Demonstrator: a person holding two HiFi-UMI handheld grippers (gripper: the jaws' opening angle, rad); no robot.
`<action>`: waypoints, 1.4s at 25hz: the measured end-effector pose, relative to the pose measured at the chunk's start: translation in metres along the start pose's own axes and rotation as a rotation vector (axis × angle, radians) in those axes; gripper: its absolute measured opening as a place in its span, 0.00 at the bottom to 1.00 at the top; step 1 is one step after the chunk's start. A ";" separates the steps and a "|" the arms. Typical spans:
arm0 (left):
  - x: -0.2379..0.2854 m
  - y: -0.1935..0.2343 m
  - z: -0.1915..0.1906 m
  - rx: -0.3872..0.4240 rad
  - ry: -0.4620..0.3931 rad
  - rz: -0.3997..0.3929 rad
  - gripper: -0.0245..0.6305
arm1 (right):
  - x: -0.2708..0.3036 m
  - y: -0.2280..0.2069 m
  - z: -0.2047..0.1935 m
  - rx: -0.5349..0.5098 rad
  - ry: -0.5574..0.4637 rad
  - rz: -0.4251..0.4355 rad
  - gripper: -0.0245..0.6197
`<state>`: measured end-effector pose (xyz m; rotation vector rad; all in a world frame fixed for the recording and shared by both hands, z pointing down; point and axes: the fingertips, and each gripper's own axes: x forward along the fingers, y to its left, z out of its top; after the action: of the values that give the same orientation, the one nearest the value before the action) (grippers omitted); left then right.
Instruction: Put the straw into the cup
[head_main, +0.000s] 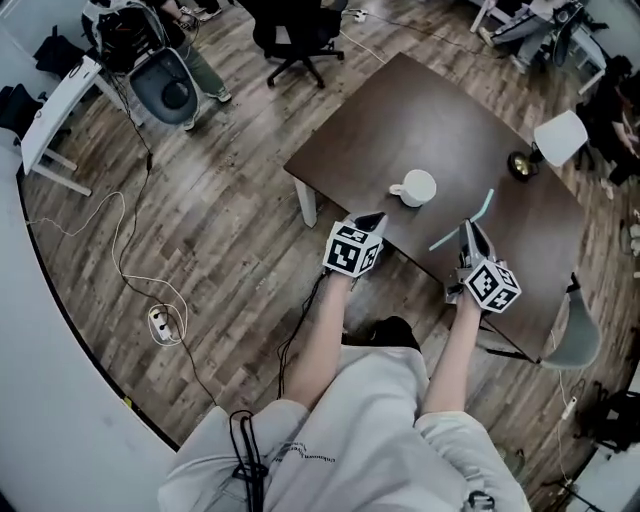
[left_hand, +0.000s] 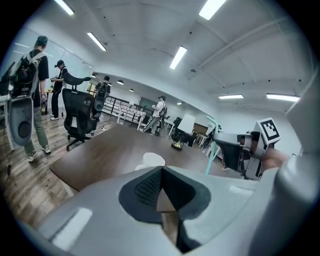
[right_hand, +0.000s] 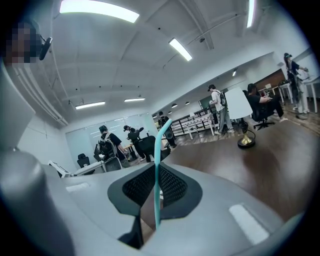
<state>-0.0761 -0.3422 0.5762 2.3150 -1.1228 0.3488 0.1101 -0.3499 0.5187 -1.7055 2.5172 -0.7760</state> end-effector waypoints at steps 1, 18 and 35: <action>0.001 0.003 -0.002 -0.012 0.003 -0.002 0.04 | 0.005 0.001 0.001 -0.002 0.001 -0.002 0.11; 0.054 0.067 0.068 0.134 0.008 0.039 0.04 | 0.135 -0.009 0.026 -0.022 -0.055 0.062 0.11; 0.147 0.084 0.067 0.066 0.077 -0.045 0.04 | 0.207 -0.051 -0.050 -0.042 0.186 -0.001 0.11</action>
<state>-0.0515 -0.5181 0.6161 2.3590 -1.0346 0.4599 0.0559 -0.5255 0.6377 -1.7230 2.6693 -0.9297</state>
